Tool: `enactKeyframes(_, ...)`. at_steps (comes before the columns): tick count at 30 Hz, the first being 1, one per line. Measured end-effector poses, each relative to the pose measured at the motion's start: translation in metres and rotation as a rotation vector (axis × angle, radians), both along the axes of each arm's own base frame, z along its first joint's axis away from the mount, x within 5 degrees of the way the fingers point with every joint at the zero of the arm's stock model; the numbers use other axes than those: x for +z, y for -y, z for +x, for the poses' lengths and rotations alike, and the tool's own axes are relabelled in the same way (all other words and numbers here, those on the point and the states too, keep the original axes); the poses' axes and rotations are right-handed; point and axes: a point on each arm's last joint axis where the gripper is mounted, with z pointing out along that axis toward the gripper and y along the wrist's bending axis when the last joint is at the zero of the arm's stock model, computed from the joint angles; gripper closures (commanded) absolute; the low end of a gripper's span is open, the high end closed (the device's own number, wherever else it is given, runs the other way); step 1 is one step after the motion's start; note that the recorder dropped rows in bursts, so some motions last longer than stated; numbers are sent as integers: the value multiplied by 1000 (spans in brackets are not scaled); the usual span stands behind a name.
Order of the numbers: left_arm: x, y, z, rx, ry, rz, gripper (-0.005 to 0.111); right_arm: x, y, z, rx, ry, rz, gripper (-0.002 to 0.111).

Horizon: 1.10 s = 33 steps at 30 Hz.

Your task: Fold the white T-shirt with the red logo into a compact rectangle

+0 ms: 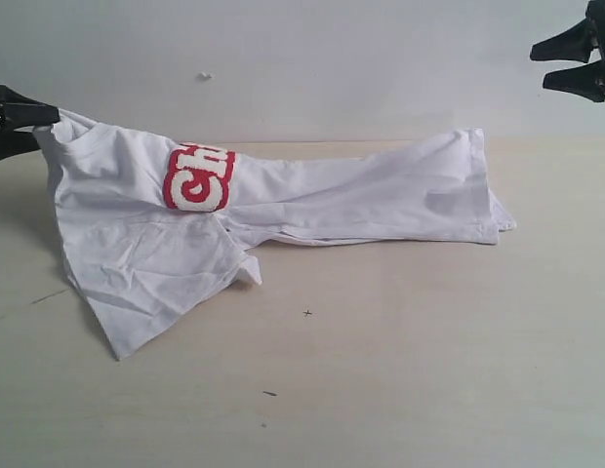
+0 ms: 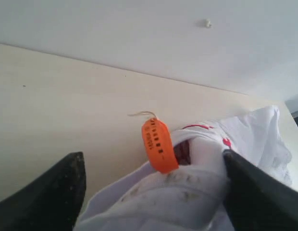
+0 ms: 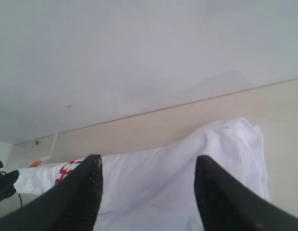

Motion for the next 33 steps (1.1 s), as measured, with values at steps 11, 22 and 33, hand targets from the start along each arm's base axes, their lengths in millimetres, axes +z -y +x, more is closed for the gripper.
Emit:
enactKeyframes(11, -1, -12, 9, 195, -52, -30, 22, -24, -31, 4, 198, -94, -327, 53)
enactKeyframes(22, 31, -4, 9, 69, -37, -163, 22, -25, -57, 12, 258, -83, -349, 53)
enactKeyframes(33, 40, -1, 11, 67, -80, -366, 22, -27, -62, 13, 278, -93, -373, 55)
